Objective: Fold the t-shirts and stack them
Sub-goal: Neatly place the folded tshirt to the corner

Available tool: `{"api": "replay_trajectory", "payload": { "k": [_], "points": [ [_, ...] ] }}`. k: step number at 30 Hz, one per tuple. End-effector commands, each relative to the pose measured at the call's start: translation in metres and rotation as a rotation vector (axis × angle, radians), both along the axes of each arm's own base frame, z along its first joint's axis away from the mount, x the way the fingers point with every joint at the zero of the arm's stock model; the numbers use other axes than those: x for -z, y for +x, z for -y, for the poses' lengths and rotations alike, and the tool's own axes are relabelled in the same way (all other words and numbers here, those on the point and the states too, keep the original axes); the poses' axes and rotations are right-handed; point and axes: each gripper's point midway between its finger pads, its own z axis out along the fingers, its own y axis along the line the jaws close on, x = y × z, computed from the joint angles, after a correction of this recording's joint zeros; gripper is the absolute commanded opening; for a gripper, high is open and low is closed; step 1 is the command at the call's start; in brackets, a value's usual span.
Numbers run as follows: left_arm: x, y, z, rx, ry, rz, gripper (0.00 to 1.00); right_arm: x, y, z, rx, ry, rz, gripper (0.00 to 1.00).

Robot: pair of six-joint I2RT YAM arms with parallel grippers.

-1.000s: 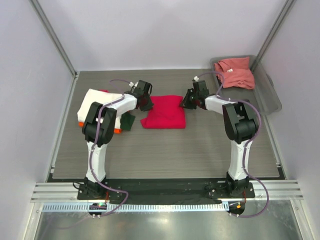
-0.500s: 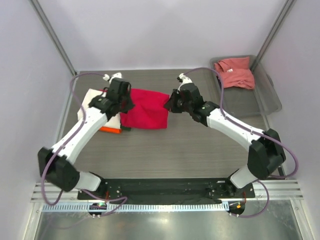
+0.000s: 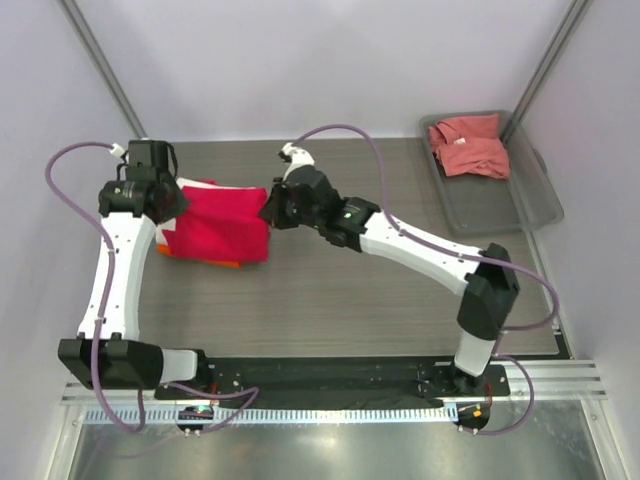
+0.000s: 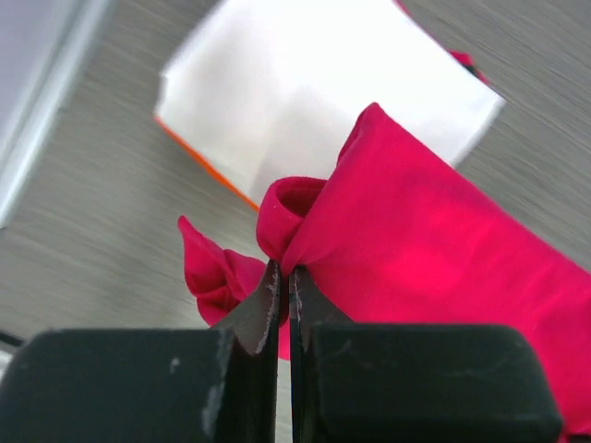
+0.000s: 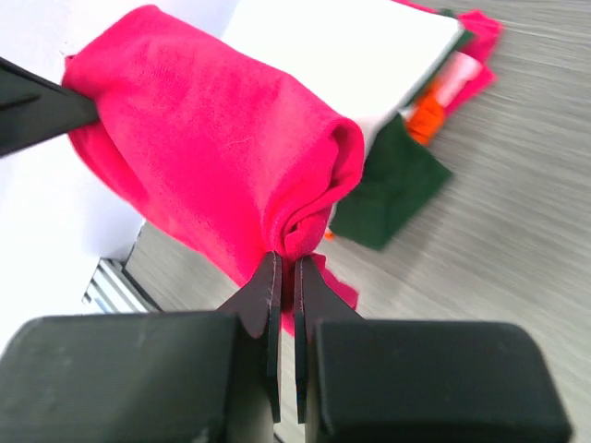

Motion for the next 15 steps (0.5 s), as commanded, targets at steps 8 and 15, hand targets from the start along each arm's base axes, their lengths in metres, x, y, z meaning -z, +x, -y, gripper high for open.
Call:
{"api": "replay_trajectory", "payload": {
  "k": [8,15],
  "points": [
    [0.0,0.018,-0.078,-0.154,0.115,-0.092,0.0,0.012,0.031,-0.075,0.015,0.032,0.008,0.01],
    [0.018,0.051,-0.093,-0.182,0.087,-0.112,0.0,0.029,0.051,-0.097,0.016,0.007,0.043,0.01]
  ]
}}
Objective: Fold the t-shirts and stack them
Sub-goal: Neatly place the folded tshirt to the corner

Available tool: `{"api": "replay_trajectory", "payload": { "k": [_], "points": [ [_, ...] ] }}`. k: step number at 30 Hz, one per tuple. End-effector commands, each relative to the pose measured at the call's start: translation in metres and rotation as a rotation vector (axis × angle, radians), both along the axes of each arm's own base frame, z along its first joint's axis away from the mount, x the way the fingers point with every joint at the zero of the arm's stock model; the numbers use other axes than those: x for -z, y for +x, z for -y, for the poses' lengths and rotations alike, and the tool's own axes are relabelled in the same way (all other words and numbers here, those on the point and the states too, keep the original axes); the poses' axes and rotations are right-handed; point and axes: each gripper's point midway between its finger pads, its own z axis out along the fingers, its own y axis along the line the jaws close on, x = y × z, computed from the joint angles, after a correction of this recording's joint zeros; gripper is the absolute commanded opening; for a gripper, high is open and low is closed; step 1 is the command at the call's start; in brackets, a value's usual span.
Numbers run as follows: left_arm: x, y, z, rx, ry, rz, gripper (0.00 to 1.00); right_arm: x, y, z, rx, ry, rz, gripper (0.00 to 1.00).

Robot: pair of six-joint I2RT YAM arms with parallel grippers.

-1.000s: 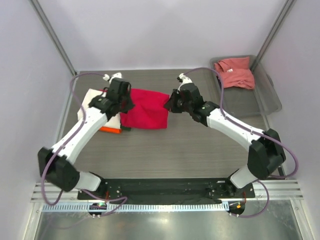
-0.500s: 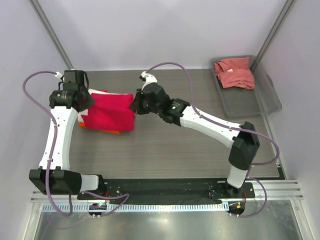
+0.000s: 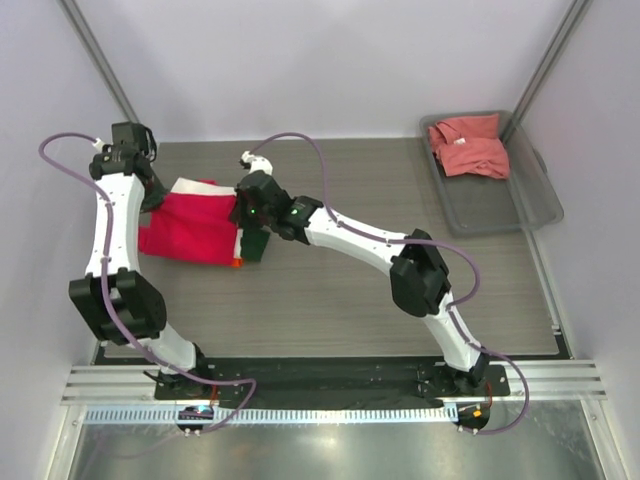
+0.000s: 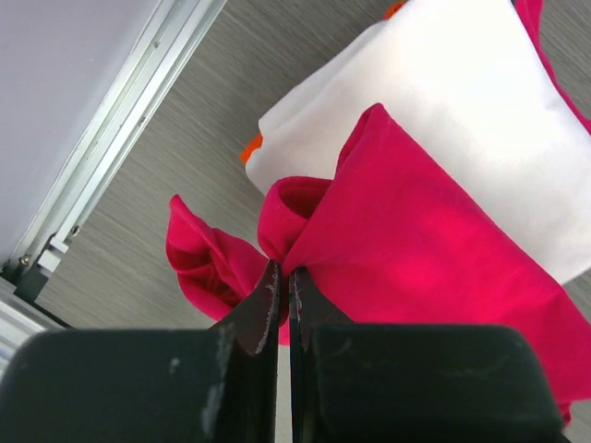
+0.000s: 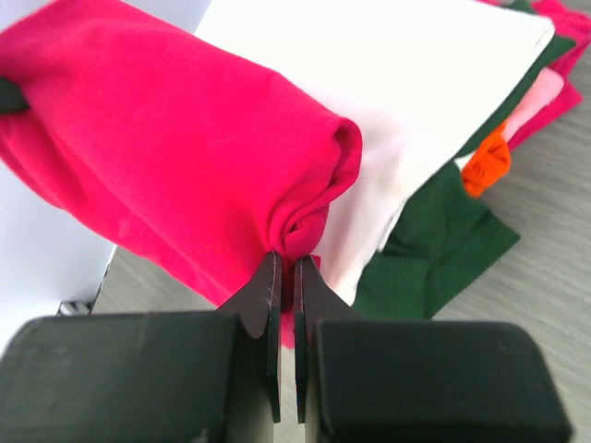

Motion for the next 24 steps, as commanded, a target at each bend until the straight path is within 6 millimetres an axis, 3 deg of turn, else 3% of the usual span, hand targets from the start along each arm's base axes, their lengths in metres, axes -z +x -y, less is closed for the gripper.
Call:
{"api": "replay_trajectory", "payload": {
  "k": [1,5,6,11,14,15,16,17,18,19,20,21,22,24],
  "points": [
    [-0.017,0.023,-0.013,-0.012,0.023,0.082,0.0,-0.037,0.017,-0.009,0.027,0.051,0.094,0.01],
    [-0.009,0.048,-0.014,-0.007,-0.008,0.101,0.0,-0.029,0.034,-0.006,0.053,0.04,0.104,0.01],
    [0.002,0.056,-0.014,-0.006,-0.02,0.079,0.0,-0.025,0.038,-0.006,0.058,0.041,0.097,0.01],
    [0.009,0.094,-0.008,0.018,-0.084,0.134,0.0,-0.011,0.069,0.007,0.106,0.027,0.115,0.01],
    [0.024,0.109,-0.011,0.001,-0.094,0.123,0.0,-0.004,0.089,0.013,0.111,0.046,0.11,0.01],
    [0.021,0.115,-0.016,-0.013,-0.077,0.124,0.0,0.016,0.094,0.01,0.101,0.032,0.087,0.01],
    [0.043,0.115,-0.016,-0.017,-0.09,0.051,0.01,0.015,0.099,0.01,0.087,0.05,0.075,0.04],
    [0.053,0.117,-0.016,-0.016,-0.1,0.019,0.02,0.021,0.106,0.014,0.089,0.049,0.064,0.25],
    [0.051,0.123,-0.015,-0.013,-0.109,0.021,0.11,0.029,0.11,0.016,0.093,0.041,0.053,0.36],
    [0.075,0.118,-0.014,-0.026,-0.13,-0.064,0.21,0.039,0.114,0.022,0.12,0.021,0.044,0.45],
    [0.078,0.119,-0.015,-0.029,-0.131,-0.081,0.37,0.042,0.115,0.026,0.138,0.009,0.046,0.68],
    [0.078,0.117,-0.017,-0.047,-0.122,-0.096,0.59,0.042,0.117,0.031,0.156,-0.004,0.051,0.78],
    [0.068,0.114,-0.025,-0.078,-0.086,-0.103,0.65,0.041,0.116,0.039,0.178,-0.021,0.058,0.83],
    [0.047,0.112,-0.027,-0.08,-0.061,-0.06,0.69,0.035,0.115,0.043,0.173,-0.029,0.083,0.84]
  ]
}}
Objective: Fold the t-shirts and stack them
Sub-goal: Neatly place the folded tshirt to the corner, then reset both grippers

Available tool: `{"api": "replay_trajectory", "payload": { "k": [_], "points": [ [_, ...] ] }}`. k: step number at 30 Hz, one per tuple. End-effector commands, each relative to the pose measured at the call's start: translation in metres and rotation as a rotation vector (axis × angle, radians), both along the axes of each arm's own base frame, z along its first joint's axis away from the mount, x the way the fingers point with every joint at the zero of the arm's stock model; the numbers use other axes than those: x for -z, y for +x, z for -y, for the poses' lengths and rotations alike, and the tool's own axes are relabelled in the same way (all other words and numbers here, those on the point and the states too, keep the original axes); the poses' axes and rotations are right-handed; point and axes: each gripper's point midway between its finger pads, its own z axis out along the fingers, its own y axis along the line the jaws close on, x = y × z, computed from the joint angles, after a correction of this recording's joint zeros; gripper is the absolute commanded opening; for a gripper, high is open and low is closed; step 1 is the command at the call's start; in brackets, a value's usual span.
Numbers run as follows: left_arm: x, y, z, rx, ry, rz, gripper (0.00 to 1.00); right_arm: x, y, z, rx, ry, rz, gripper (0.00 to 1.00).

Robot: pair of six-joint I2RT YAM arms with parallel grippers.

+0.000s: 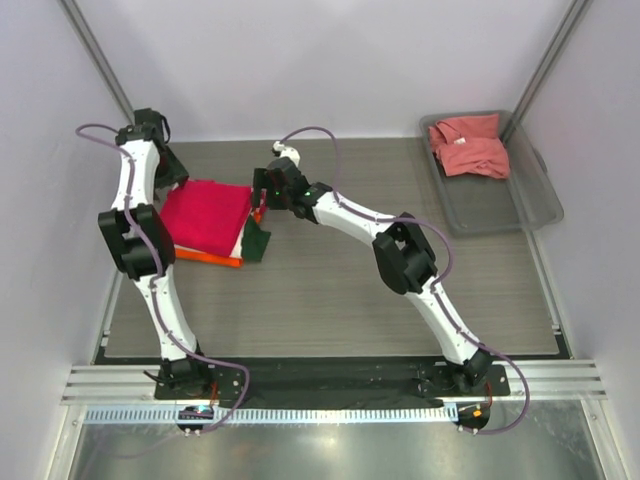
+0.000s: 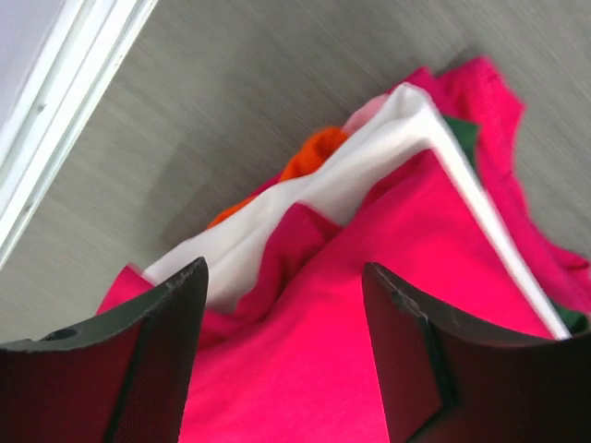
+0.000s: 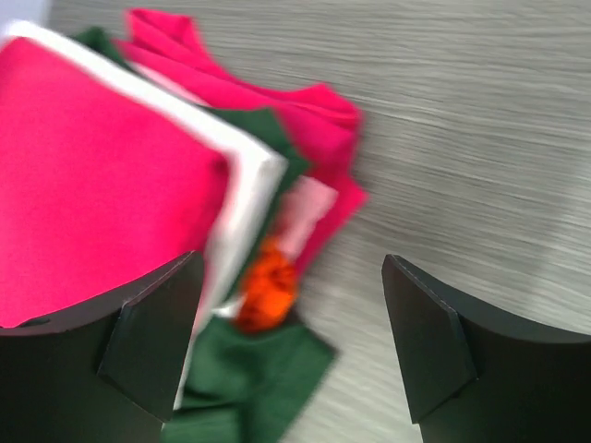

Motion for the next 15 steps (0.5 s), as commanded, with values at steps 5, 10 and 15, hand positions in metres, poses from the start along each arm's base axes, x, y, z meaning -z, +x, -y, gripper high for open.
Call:
{"api": "replay_trajectory", "payload": {
  "k": [5,10,15],
  "points": [
    [-0.117,-0.033,-0.015,-0.077,0.14,0.235,0.78,-0.082,-0.009,0.023,0.018,0.033,0.149,0.84],
    [-0.168,-0.051,0.023,0.009,0.143,0.374,0.85,-0.084,-0.031,0.052,-0.025,0.02,0.163,0.83],
    [-0.166,-0.053,0.105,0.193,0.068,0.39,0.85,-0.095,-0.03,0.114,0.039,0.012,0.165,0.82]
  ]
}}
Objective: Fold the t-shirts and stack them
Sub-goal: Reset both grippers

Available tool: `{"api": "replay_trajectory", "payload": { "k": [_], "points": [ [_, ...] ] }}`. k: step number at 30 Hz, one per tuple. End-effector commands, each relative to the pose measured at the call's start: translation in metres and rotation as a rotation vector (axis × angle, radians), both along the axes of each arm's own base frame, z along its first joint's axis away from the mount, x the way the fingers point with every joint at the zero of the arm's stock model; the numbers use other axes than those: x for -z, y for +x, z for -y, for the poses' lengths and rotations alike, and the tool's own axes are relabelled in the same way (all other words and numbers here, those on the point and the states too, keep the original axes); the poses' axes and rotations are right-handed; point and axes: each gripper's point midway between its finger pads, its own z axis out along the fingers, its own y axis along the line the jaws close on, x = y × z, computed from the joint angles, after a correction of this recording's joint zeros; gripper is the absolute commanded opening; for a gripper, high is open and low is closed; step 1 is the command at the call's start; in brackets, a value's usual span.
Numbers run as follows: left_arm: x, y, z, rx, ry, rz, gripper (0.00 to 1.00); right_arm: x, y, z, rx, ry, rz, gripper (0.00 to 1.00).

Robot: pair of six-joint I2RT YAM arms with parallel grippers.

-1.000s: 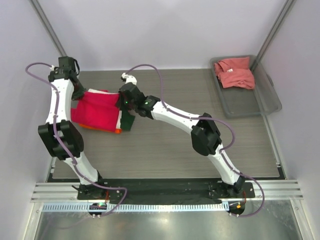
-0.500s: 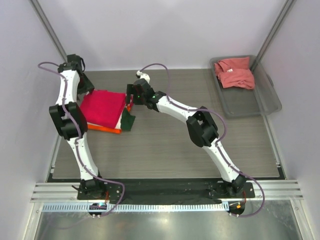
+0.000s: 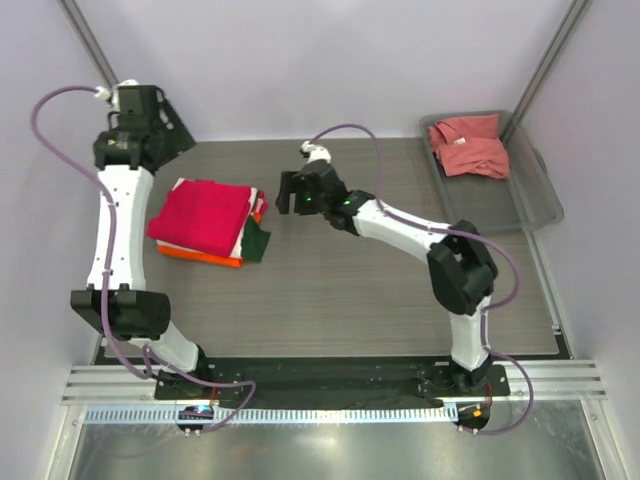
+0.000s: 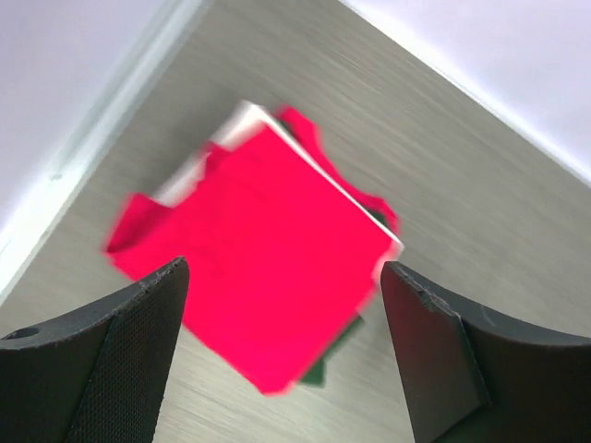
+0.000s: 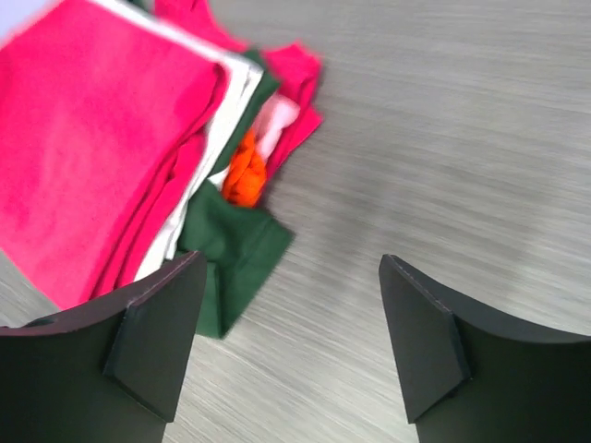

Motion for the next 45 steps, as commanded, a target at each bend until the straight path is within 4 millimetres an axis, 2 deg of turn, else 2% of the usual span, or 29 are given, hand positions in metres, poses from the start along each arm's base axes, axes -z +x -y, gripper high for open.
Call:
{"api": "replay_trajectory", "payload": {
  "k": [1,2,3,4,5,7,8,9,10,11,12,16,17,18,20,22,27,31,33,34,35,36,37,38,39,41,42,44,45],
  "points": [
    [0.032,0.009,0.078,0.188,-0.005,-0.059,0.86,-0.032,0.013,0.049,0.068,0.03,0.085,0.81],
    [0.036,0.009,0.097,0.227,0.0,-0.061,0.84,-0.032,0.018,0.067,0.103,0.024,0.087,0.77],
    [0.044,0.01,0.114,0.257,-0.011,-0.068,0.82,-0.026,0.012,0.085,0.127,0.009,0.075,0.73],
    [0.056,0.01,0.144,0.32,-0.012,-0.092,0.81,-0.025,0.011,0.097,0.175,0.02,0.061,0.67],
    [0.064,0.011,0.155,0.335,-0.014,-0.107,0.79,-0.021,0.018,0.12,0.23,0.025,0.044,0.64],
    [0.08,0.014,0.18,0.379,-0.039,-0.137,0.76,-0.007,0.01,0.144,0.272,0.044,-0.01,0.59],
    [0.1,0.017,0.196,0.408,-0.038,-0.181,0.72,-0.004,0.008,0.153,0.3,0.062,-0.026,0.57],
    [0.108,0.018,0.205,0.419,-0.04,-0.197,0.7,0.012,0.004,0.171,0.332,0.042,-0.052,0.57],
    [0.114,0.02,0.211,0.428,-0.042,-0.211,0.7,0.006,0.002,0.178,0.345,0.052,-0.036,0.57],
    [0.132,0.021,0.222,0.445,-0.032,-0.248,0.69,0.01,-0.001,0.187,0.368,0.033,-0.034,0.57],
    [0.139,0.022,0.227,0.451,-0.028,-0.258,0.68,0.021,-0.007,0.198,0.383,0.007,-0.047,0.56],
    [0.183,0.024,0.241,0.477,-0.024,-0.323,0.66,0.026,-0.017,0.217,0.427,-0.018,-0.018,0.56],
    [0.205,0.021,0.243,0.49,-0.027,-0.371,0.65,0.023,-0.019,0.222,0.44,-0.017,-0.003,0.56],
    [0.213,0.024,0.246,0.494,-0.03,-0.371,0.65,0.03,-0.024,0.225,0.442,-0.025,-0.01,0.56],
    [0.234,0.024,0.248,0.508,-0.025,-0.416,0.61,0.028,-0.024,0.229,0.45,-0.011,0.012,0.56],
    [0.261,0.024,0.248,0.511,-0.016,-0.47,0.6,0.027,-0.027,0.23,0.452,0.0,0.028,0.56],
    [0.294,0.024,0.241,0.496,0.008,-0.527,0.59,0.029,-0.03,0.233,0.459,0.007,0.041,0.55],
    [0.313,0.025,0.221,0.474,0.005,-0.571,0.58,0.029,-0.03,0.236,0.467,0.008,0.048,0.55],
    [0.321,0.028,0.201,0.438,-0.017,-0.586,0.57,0.029,-0.031,0.236,0.466,0.007,0.05,0.55],
    [0.328,0.023,0.193,0.428,-0.024,-0.607,0.57,0.029,-0.031,0.236,0.467,0.011,0.05,0.54],
    [0.326,0.027,0.176,0.394,-0.037,-0.597,0.57,0.027,-0.032,0.237,0.47,0.011,0.057,0.55],
    [0.326,0.028,0.167,0.376,-0.043,-0.593,0.57,0.027,-0.032,0.238,0.474,0.009,0.058,0.54],
    [0.334,0.02,0.154,0.353,-0.052,-0.618,0.57,0.026,-0.032,0.238,0.473,0.013,0.064,0.54],
    [0.327,0.022,0.145,0.335,-0.064,-0.598,0.57,0.024,-0.032,0.239,0.478,0.017,0.069,0.54],
    [0.327,0.025,0.125,0.292,-0.081,-0.583,0.57,0.025,-0.032,0.24,0.484,0.016,0.069,0.54],
    [0.327,0.023,0.109,0.261,-0.103,-0.569,0.57,0.024,-0.032,0.241,0.487,0.019,0.074,0.54],
    [0.321,0.025,0.097,0.238,-0.111,-0.548,0.57,0.024,-0.033,0.242,0.492,0.017,0.077,0.54],
    [0.317,0.025,0.098,0.253,-0.111,-0.521,0.58,0.023,-0.033,0.244,0.496,0.019,0.082,0.54],
    [0.308,0.028,0.102,0.259,-0.112,-0.492,0.59,0.021,-0.034,0.246,0.509,0.017,0.088,0.54]
  ]
}}
